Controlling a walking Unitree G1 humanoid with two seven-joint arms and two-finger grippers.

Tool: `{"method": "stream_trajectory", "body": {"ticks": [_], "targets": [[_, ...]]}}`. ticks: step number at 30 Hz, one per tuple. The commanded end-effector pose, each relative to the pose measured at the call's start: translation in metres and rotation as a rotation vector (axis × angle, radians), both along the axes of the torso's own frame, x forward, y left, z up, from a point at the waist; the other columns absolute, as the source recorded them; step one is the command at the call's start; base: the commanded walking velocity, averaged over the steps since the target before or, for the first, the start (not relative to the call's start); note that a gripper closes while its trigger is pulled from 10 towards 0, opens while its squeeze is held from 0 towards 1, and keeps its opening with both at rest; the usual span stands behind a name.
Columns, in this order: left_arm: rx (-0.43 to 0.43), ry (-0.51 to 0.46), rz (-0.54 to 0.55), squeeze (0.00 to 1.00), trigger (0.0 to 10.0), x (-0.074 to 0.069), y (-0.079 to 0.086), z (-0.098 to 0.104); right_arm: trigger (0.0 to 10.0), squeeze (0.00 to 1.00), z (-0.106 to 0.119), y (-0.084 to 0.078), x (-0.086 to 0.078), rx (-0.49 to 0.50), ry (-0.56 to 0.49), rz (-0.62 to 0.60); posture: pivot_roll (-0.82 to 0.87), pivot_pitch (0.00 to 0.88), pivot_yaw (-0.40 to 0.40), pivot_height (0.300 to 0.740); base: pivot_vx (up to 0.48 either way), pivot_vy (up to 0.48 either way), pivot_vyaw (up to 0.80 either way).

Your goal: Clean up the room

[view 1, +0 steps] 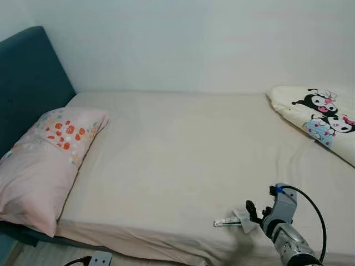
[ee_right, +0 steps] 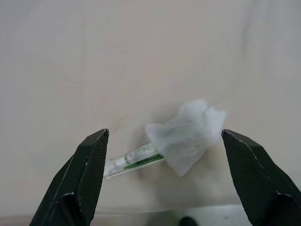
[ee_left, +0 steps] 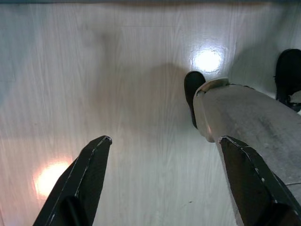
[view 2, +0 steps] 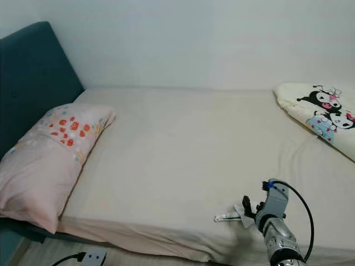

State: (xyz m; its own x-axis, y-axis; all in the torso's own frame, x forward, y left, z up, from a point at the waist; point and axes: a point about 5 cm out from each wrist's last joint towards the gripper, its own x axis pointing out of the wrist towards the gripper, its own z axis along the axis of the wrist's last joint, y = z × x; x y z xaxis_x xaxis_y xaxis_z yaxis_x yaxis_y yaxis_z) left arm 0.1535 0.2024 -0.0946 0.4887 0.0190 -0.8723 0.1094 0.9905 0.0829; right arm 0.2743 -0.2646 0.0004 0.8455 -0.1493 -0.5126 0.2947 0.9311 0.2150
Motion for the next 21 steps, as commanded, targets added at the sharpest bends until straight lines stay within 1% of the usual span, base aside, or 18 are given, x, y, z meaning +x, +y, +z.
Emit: {"method": "stream_trajectory", "body": {"ticks": [1,3,5,10,12,13,15,16,17,18,20,21], "targets": [[0.012,0.026,-0.014,0.00,10.0,-0.008,0.004,-0.002,10.0,0.00,-0.005,-0.003,-0.005,0.081,0.014,-0.106,-0.11,0.049,0.068,0.716,0.000,0.000,0.00],[0.014,0.026,-0.022,0.00,10.0,-0.007,0.005,-0.002,10.0,0.00,-0.005,-0.007,-0.006,0.123,0.012,-0.172,-0.11,0.049,0.069,0.706,0.000,0.000,0.00],[0.023,0.024,-0.036,0.00,10.0,-0.007,0.007,-0.001,10.0,0.00,-0.006,-0.009,-0.007,0.146,0.019,-0.207,-0.11,0.052,0.069,0.691,0.000,0.000,0.00],[0.030,0.010,-0.034,0.00,10.0,-0.004,0.010,0.000,10.0,0.00,-0.005,-0.010,-0.007,0.167,0.011,-0.227,-0.11,0.055,0.069,0.676,0.000,0.000,0.00],[0.037,-0.064,0.007,0.00,10.0,0.010,0.015,0.007,10.0,0.00,-0.003,-0.012,-0.006,0.189,0.002,-0.237,-0.11,0.057,0.070,0.666,0.000,0.000,0.00],[0.037,-0.064,0.007,0.00,10.0,0.010,0.015,0.007,10.0,0.00,-0.003,-0.012,-0.006,0.189,0.002,-0.237,-0.11,0.057,0.070,0.666,0.000,0.000,0.00],[0.045,-0.160,0.081,0.00,10.0,0.029,0.023,0.019,10.0,0.00,-0.001,-0.011,-0.003,0.201,0.001,-0.233,-0.10,0.063,0.068,0.656,0.000,0.000,0.00],[0.045,-0.160,0.081,0.00,10.0,0.029,0.023,0.019,10.0,0.00,-0.001,-0.011,-0.003,0.201,0.001,-0.233,-0.10,0.063,0.068,0.656,0.000,0.000,0.00],[0.044,-0.210,0.115,0.00,10.0,0.040,0.027,0.025,10.0,0.00,0.000,-0.011,-0.001,0.208,-0.001,-0.234,-0.10,0.064,0.067,0.651,0.000,0.000,0.00],[0.039,-0.306,0.165,0.00,10.0,0.060,0.033,0.040,10.0,0.00,0.004,-0.010,0.003,0.227,-0.013,-0.238,-0.10,0.068,0.067,0.641,0.000,0.000,0.00],[0.041,-0.374,0.182,0.00,10.0,0.075,0.037,0.051,10.0,0.00,0.008,-0.011,0.007,0.265,-0.035,-0.257,-0.10,0.071,0.066,0.631,0.000,0.000,0.00],[0.043,-0.391,0.184,0.00,10.0,0.079,0.038,0.054,10.0,0.00,0.009,-0.012,0.008,0.278,-0.042,-0.264,-0.10,0.071,0.066,0.626,0.000,0.000,0.00]]}}
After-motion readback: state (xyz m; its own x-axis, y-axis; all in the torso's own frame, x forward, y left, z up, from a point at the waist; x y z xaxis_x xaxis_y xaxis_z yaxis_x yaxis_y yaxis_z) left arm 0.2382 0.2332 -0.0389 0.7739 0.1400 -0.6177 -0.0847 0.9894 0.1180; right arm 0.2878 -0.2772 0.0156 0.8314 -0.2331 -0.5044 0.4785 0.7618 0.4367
